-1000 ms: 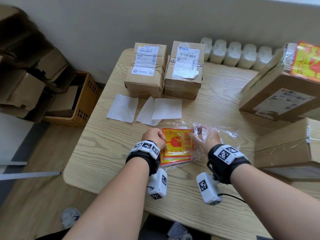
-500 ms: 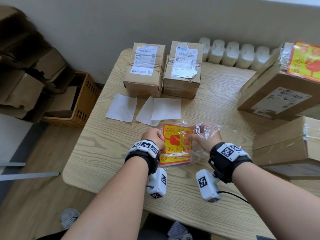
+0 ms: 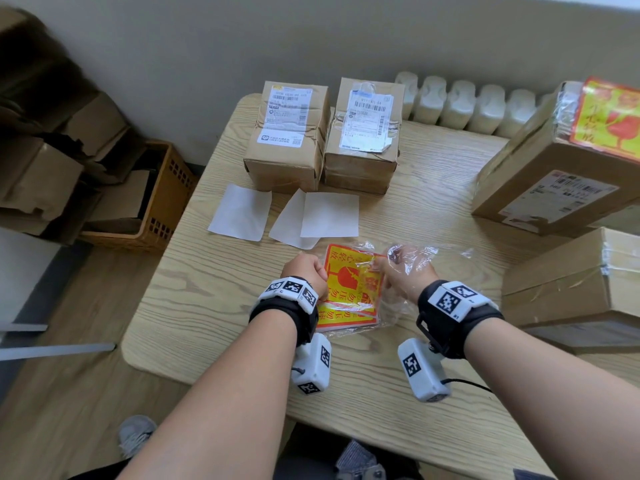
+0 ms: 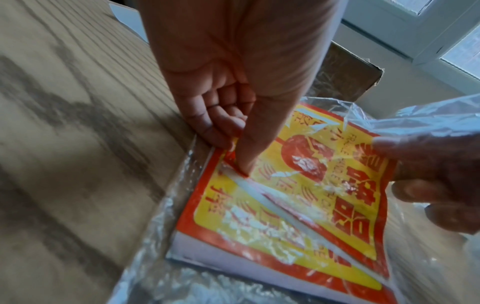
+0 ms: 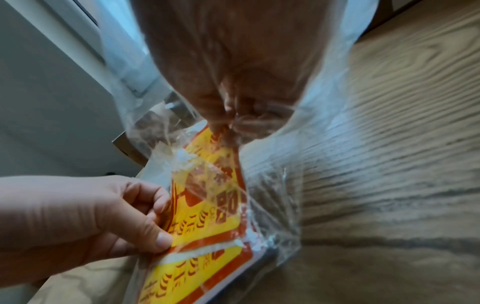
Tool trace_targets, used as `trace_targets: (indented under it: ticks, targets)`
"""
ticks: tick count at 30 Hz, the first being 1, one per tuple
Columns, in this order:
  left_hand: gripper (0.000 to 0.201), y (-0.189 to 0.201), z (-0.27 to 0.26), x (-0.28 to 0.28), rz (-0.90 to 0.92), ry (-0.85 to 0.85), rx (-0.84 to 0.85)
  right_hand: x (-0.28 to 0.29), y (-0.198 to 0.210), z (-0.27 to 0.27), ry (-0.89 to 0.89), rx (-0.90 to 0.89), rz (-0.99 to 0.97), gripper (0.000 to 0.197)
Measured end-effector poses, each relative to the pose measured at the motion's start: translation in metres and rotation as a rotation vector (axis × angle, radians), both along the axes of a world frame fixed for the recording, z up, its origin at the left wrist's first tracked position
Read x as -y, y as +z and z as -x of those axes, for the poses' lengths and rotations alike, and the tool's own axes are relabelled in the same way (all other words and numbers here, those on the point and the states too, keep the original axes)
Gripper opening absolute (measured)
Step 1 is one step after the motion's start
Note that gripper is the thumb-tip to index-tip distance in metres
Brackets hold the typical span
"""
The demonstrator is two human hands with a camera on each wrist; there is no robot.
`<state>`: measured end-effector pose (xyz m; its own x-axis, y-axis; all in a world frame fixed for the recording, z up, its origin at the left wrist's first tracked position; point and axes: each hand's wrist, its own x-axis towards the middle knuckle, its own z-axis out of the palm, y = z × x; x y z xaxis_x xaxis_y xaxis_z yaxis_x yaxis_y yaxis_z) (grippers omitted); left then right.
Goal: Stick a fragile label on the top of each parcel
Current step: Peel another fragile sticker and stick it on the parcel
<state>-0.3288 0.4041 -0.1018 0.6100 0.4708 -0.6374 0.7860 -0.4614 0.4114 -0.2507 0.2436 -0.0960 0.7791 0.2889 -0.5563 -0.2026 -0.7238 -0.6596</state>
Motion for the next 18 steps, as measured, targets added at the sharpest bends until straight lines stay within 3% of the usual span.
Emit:
trace_targets:
  ticks: [5, 8, 11, 15, 17, 18]
  targets:
    - [0.034, 0.003, -0.001, -0.001, 0.017, -0.024, -0.025, 0.0, -0.003, 0.0, -0.007, 0.047, 0.032, 0.023]
    - [0.034, 0.002, 0.0, 0.0, -0.004, -0.036, -0.02, 0.005, 0.0, -0.002, 0.024, -0.132, 0.031, 0.023]
    - [0.033, 0.002, 0.001, 0.001, -0.021, -0.039, -0.021, 0.006, -0.017, -0.004, 0.124, -0.307, 0.185, 0.024]
    - [0.033, 0.001, -0.001, 0.002, -0.023, -0.047, -0.036, 0.012, -0.019, -0.003, -0.02, -0.343, 0.185, 0.052]
    - [0.033, 0.002, -0.001, 0.002, -0.024, -0.042, -0.044, 0.015, -0.013, -0.005, -0.094, -0.275, 0.108, 0.024]
    - [0.033, 0.001, -0.002, 0.002, -0.031, -0.044, -0.042, 0.018, -0.013, -0.007, -0.094, -0.246, 0.1, 0.019]
